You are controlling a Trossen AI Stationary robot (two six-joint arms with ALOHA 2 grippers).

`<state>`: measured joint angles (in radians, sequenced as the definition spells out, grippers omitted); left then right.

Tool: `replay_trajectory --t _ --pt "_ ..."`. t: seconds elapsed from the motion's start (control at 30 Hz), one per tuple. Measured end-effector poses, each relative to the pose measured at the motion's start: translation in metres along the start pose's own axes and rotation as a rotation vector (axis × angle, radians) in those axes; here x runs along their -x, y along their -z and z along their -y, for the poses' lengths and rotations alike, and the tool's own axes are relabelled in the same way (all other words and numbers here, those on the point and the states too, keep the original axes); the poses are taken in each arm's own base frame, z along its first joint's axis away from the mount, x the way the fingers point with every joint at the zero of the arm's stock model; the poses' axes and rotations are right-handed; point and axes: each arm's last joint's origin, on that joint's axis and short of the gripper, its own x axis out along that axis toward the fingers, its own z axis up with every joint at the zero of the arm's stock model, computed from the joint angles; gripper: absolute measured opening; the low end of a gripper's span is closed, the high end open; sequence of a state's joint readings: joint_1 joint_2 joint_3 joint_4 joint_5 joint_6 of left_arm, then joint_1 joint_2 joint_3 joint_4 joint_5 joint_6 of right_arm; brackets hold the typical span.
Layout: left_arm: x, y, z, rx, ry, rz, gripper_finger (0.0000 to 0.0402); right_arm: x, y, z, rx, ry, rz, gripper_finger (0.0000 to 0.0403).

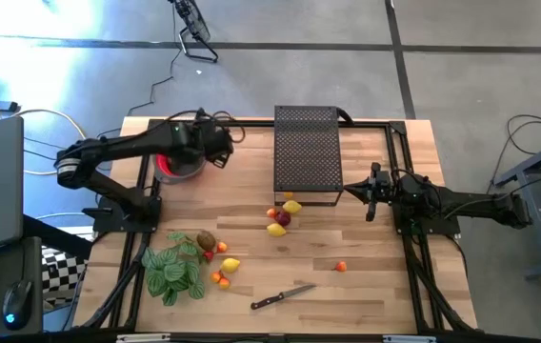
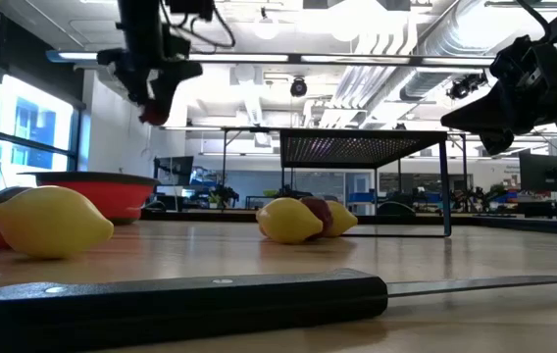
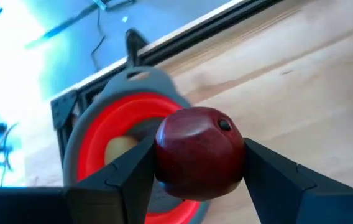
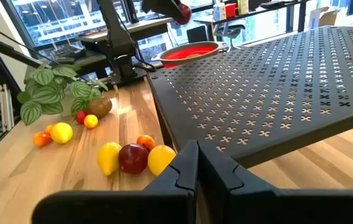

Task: Pick & Place Fruit
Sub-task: Put the left red pomegranate into the strainer bowl

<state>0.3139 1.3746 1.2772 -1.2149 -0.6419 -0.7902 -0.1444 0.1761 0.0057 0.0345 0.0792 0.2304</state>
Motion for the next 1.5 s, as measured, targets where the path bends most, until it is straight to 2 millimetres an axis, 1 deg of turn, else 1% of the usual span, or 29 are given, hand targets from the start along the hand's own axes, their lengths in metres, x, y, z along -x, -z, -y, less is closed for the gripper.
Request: replay_trajectory --t 0.17,0.4,0.57,0.67,0.87,0.97,1.07,1.33,1.4,1.5 --pt "-0.025 -0.002 -0.015 0.06 -0.042 -0.102 0.0212 0.0 0.0 0.0 0.017 0.0 0.0 0.0002" --pt "-0.059 0.008 -0.03 0.107 -0.128 -0.176 0.0212 0.0 0.0 0.0 0.026 0.0 0.0 0.0002" --pt "-0.08 0.014 -0.035 0.155 -0.139 -0.18 0.0212 0.0 0.0 0.0 0.026 0.0 0.0 0.0002" --pt "-0.089 0.016 -0.037 0.186 -0.144 -0.173 0.0212 0.0 0.0 0.0 0.026 0.0 0.0 0.0002" --pt "-0.108 0.027 -0.042 0.219 -0.162 -0.18 0.0212 0.0 0.0 0.0 0.026 0.0 0.0 0.0002" --pt "-0.114 0.031 -0.043 0.231 -0.154 -0.195 0.0212 0.0 0.0 0.0 0.026 0.0 0.0 0.0002" --pt "-0.115 0.034 -0.043 0.225 -0.157 -0.204 0.0212 0.0 0.0 0.0 0.026 0.0 0.0 0.0002" --pt "-0.116 0.032 -0.041 0.216 -0.134 -0.177 0.0214 0.0 0.0 0.0 0.026 0.001 0.0 0.0002" --pt "-0.116 0.031 -0.04 0.221 -0.13 -0.171 0.0222 0.0 0.0 0.0 0.026 0.001 0.0 0.0002" --pt "-0.116 0.03 -0.04 0.227 -0.124 -0.162 0.0247 0.0 0.0 0.0 0.026 0.001 0.0 0.0002"
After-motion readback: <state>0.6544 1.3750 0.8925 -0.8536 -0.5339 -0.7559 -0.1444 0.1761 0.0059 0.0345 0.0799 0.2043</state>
